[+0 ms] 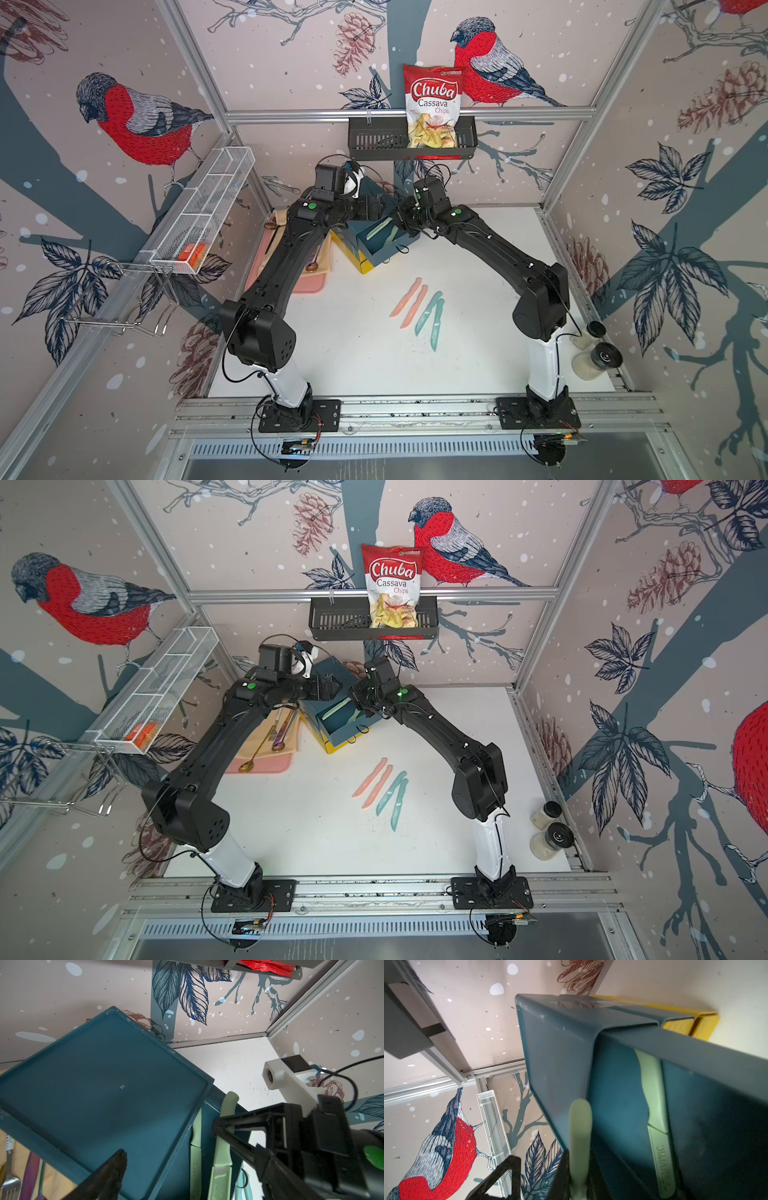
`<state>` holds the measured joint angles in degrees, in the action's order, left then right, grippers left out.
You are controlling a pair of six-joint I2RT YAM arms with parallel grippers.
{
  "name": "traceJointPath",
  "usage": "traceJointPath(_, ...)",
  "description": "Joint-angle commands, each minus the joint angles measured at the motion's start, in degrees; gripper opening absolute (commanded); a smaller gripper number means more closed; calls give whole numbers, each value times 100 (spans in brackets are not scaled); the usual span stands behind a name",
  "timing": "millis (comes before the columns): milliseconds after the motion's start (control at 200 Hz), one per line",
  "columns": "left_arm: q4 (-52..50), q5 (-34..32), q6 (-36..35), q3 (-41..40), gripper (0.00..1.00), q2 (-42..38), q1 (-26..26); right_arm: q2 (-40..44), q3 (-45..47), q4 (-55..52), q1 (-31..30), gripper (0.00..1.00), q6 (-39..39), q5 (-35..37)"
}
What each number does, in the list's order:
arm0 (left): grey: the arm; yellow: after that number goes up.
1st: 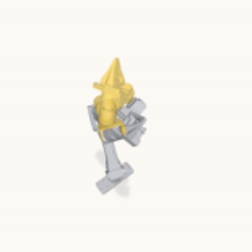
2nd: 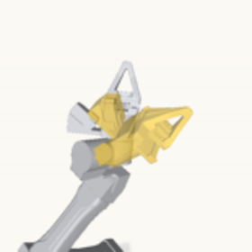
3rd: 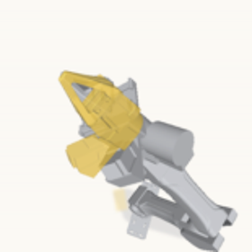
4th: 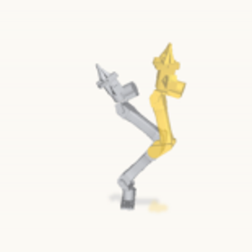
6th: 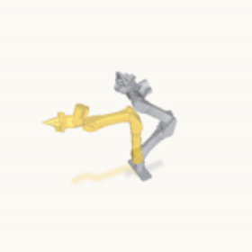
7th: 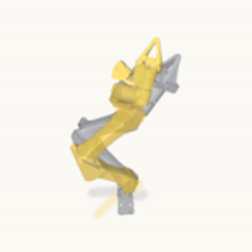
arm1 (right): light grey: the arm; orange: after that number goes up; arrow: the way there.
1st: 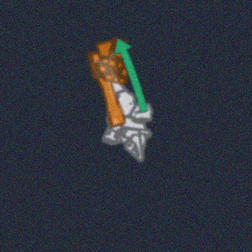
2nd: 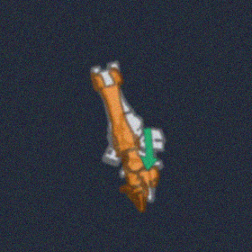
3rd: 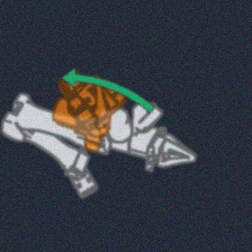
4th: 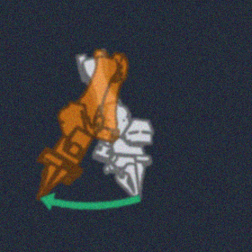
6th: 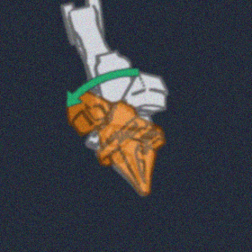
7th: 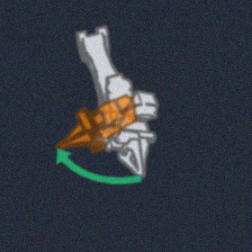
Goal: Place the fruit knives into the drawer by color
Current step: Place the fruit knife in the drawer, then close the drawer in the storage box.
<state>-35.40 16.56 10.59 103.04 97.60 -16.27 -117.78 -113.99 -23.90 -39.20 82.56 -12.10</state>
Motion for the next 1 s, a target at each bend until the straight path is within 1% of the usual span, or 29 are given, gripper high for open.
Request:
traceJointPath(0, 23, 102, 32, 12, 97, -14, 36, -28, -25, 3, -9, 33, 52, -27)
traceJointPath(70, 24, 118, 67, 91, 97, 41, 45, 0, 79, 158, 5, 41, 80, -47)
traceJointPath(145, 24, 173, 103, 219, 97, 133, 46, 64, 204, 395, 24, 45, 106, -54)
traceJointPath(175, 24, 191, 110, 272, 97, 186, 50, 86, 244, 467, 39, 45, 132, -59)
traceJointPath(225, 29, 216, 136, 357, 97, 260, 53, 127, 326, 719, 57, 40, 135, -141)
traceJointPath(260, 15, 216, 165, 412, 95, 311, 45, 168, 334, 745, 64, 36, 107, -161)
traceJointPath(315, -16, 201, 189, 527, 94, 408, 46, 295, 418, 781, 53, 33, -18, -159)
traceJointPath(380, -127, 65, 236, 653, 88, 517, 47, 560, 666, 930, 34, 25, -226, -196)
traceJointPath(430, -234, -84, 250, 736, 84, 606, 45, 838, 890, 919, -6, 21, -458, -134)
traceJointPath(485, -357, -289, 259, 798, 69, 691, 53, 1238, 1278, 955, -51, 11, -706, -29)
traceJointPath(510, -399, -368, 260, 820, 63, 718, 47, 1434, 1528, 1017, -61, 8, -776, 7)
traceJointPath(530, -425, -414, 255, 822, 57, 737, 45, 1607, 1785, 1104, -69, 6, -814, 37)
traceJointPath(580, -497, -529, 263, 837, 28, 789, 45, 2052, 2507, 1493, -70, 1, -838, 35)
traceJointPath(615, -566, -608, 260, 848, 16, 825, 45, 2323, 3004, 1717, -59, 0, -843, 43)
traceJointPath(640, -616, -670, 256, 864, 3, 863, 48, 2504, 3325, 1853, -54, 0, -847, 65)
traceJointPath(650, -637, -693, 252, 868, 0, 872, 50, 2575, 3457, 1909, -53, 0, -847, 71)
traceJointPath(730, -857, -857, 251, 937, 0, 991, 51, 3012, 4409, 2636, 12, 0, -800, 38)
traceJointPath(816, -1032, -936, 259, 1014, 0, 1121, 47, 3157, 5099, 3412, 128, 0, -696, -117)
traceJointPath(921, -1216, -1001, 264, 1153, 0, 1294, 47, 2863, 5290, 4185, 244, 0, -677, -429)
traceJointPath(991, -1323, -1029, 252, 1224, 0, 1419, 48, 2508, 5008, 4188, 270, 0, -782, -559)
